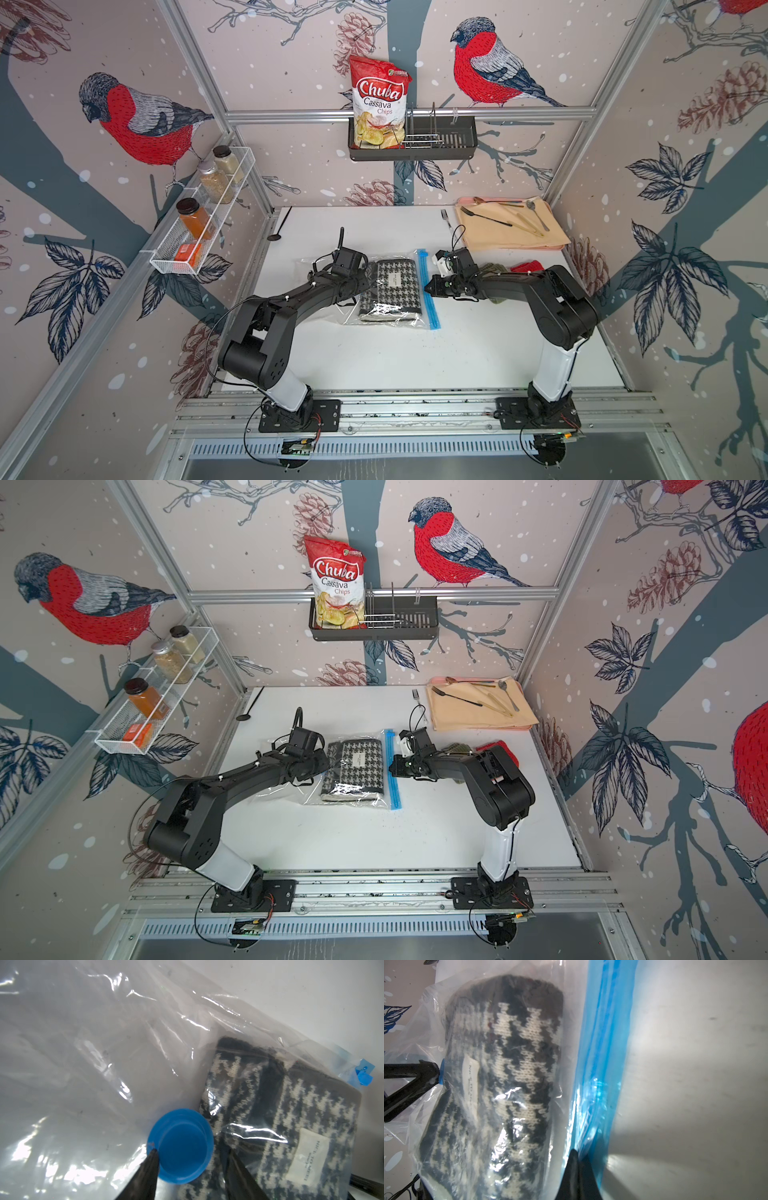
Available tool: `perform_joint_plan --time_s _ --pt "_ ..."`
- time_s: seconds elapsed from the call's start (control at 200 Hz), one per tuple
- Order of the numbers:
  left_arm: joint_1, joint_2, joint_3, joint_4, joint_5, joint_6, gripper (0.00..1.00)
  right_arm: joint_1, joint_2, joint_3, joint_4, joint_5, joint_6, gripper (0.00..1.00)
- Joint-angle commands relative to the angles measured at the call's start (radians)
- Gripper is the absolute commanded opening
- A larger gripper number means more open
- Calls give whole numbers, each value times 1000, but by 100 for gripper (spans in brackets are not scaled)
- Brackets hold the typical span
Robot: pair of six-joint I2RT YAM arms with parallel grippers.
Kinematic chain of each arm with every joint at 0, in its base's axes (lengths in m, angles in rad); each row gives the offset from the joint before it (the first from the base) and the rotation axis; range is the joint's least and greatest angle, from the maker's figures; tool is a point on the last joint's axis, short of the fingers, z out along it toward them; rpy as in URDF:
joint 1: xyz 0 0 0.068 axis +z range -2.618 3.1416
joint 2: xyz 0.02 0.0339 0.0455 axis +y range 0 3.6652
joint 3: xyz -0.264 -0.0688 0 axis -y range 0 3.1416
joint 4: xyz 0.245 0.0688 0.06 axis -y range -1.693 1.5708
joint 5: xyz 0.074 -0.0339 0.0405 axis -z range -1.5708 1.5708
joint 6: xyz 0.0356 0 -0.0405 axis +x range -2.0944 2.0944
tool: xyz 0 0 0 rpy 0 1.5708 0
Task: Take the scarf out of the vacuum bag
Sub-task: Adjust the vacuum bag at the center of the board.
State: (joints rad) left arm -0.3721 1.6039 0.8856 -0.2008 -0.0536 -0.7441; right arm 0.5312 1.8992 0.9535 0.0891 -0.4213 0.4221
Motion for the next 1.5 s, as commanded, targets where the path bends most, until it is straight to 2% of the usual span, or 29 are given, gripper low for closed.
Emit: perform_joint_plan --time_s 0.0,0.23,0.51,0.816,1.006,1.086,1.226,1.496 --pt "4 19 13 -48 -17 19 50 3 23 -10 -178 81 -5 0" --pt "7 30 8 -58 -12 29 49 0 24 -10 -180 82 -4 0" --pt "19 46 -10 -32 19 30 42 -2 22 -7 -182 84 -3 0" --pt "39 48 -45 18 51 37 27 -8 10 -16 -173 70 -5 0" --pt "47 39 -70 50 72 44 17 -22 -28 -38 -120 -8 7 0" --pt "47 32 -97 102 119 58 11 -29 -58 -61 -81 -66 16 0" --pt "47 30 -115 114 117 63 3 -49 -126 -106 9 -177 45 0" --pt "47 29 -129 118 107 64 0 -56 -173 -121 75 -324 76 0"
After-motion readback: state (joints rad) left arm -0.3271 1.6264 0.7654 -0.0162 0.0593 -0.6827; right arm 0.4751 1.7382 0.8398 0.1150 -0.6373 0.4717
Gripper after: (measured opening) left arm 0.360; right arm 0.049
